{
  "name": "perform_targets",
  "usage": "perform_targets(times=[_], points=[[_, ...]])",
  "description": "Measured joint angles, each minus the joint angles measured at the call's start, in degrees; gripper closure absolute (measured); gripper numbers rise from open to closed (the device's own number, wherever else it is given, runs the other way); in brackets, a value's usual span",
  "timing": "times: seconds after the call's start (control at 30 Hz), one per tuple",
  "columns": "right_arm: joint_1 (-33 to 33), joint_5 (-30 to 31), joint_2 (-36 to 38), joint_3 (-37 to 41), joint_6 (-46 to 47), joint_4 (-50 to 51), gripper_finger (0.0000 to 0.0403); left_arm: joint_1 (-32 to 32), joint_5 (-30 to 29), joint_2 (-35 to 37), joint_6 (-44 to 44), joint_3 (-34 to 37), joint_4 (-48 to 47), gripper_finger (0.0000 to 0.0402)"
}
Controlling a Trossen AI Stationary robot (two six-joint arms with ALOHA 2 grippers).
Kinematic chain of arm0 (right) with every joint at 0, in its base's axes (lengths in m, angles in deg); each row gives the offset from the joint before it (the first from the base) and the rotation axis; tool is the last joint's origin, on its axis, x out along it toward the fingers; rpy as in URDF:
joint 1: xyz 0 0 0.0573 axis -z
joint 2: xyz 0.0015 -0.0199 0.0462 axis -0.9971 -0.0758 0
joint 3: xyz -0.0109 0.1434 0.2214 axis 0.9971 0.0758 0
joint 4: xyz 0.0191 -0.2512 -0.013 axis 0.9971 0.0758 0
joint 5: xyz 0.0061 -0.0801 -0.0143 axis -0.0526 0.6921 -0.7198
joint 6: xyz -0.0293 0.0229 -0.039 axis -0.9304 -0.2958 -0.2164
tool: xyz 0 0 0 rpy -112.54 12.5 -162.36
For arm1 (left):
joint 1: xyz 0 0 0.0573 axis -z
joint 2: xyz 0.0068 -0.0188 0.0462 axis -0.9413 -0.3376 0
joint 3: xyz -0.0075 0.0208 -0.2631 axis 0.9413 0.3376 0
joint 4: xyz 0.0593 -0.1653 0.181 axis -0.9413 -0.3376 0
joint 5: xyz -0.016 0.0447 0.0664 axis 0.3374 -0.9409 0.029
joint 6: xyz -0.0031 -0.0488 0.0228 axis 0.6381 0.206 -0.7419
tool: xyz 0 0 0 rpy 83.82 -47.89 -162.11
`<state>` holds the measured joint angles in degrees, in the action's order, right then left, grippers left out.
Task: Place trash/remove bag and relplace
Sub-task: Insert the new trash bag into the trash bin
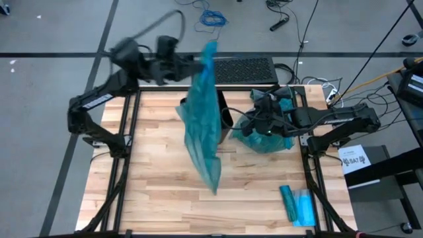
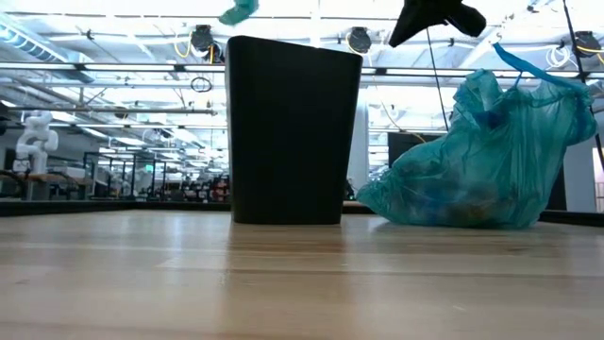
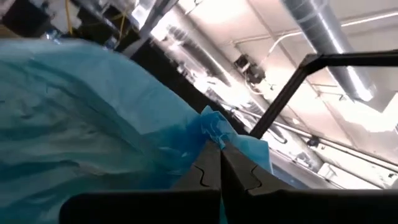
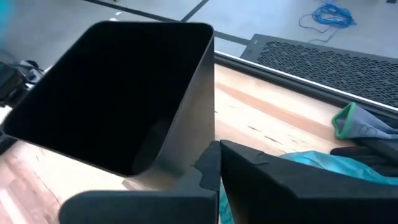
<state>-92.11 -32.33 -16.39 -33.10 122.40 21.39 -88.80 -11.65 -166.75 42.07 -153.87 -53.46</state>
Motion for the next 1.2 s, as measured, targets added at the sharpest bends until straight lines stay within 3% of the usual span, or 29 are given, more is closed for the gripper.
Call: perform_targets(times=[0.3,0.43,0.7,0.9,1.07,1.2], points=[[0.0,-0.2,2.5,0.0,-0.5,1.2,0.0403,0.7,0.4,-2.4,-4.3,0.0,0.3,0.0402],[-0.2,-0.9,2.6,0.0,-0.5,1.2,0.0403,-1.7,-1.0,-2.0,-5.3,0.0,-5.3,0.0402],[-2.7,-0.9,2.6,0.0,0.4,1.2,0.0403,-6.9,-14.9,3.0,-19.0,0.0,-34.2,0.0402],[-3.9,-0.8,2.6,0.0,0.5,1.1,0.0403,-7.3,-26.4,7.1,-21.4,0.0,-42.8,0.0402],[-3.8,-0.7,2.7,0.0,0.3,-1.9,0.0403,-7.3,-28.3,9.7,-23.0,0.0,-49.3,0.0402],[-3.8,-0.6,3.6,0.0,-3.1,-8.2,0.0403,-7.3,-34.0,10.8,-23.0,0.0,-52.9,0.0402]])
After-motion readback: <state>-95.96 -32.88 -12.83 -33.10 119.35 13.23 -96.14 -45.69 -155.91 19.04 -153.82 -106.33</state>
